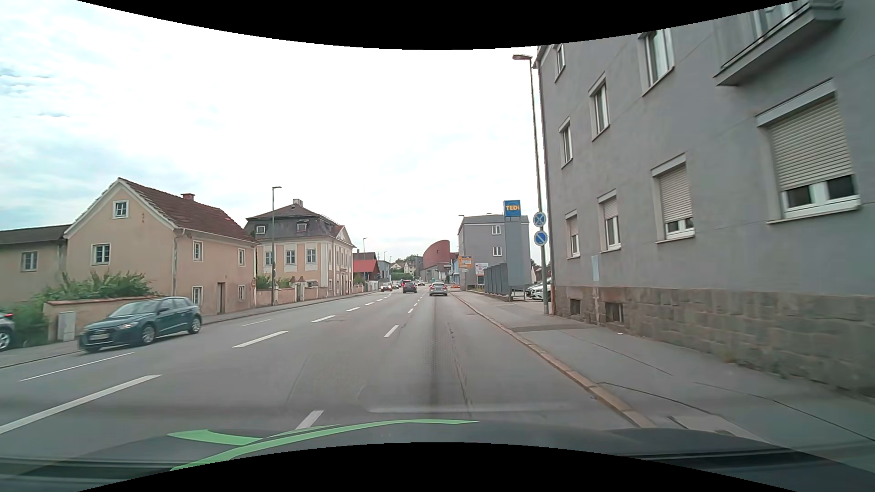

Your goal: Follow the waypoints while adhering to traffic rules and regulations

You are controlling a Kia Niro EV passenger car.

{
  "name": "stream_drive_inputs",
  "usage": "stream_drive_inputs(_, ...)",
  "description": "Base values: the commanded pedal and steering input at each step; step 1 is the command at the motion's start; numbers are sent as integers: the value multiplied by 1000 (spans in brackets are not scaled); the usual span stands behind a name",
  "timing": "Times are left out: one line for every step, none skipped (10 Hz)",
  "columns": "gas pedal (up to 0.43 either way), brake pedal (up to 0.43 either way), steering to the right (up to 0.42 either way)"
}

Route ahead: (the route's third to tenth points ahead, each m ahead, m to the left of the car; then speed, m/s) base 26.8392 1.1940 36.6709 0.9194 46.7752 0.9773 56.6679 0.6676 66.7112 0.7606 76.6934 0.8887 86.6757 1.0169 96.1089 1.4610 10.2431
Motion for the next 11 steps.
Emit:
stream_drive_inputs(98,0,-3)
stream_drive_inputs(98,0,-3)
stream_drive_inputs(98,0,-3)
stream_drive_inputs(98,0,-3)
stream_drive_inputs(98,0,-3)
stream_drive_inputs(98,0,-3)
stream_drive_inputs(98,0,-3)
stream_drive_inputs(98,0,-3)
stream_drive_inputs(98,0,-3)
stream_drive_inputs(98,0,-3)
stream_drive_inputs(98,0,-3)
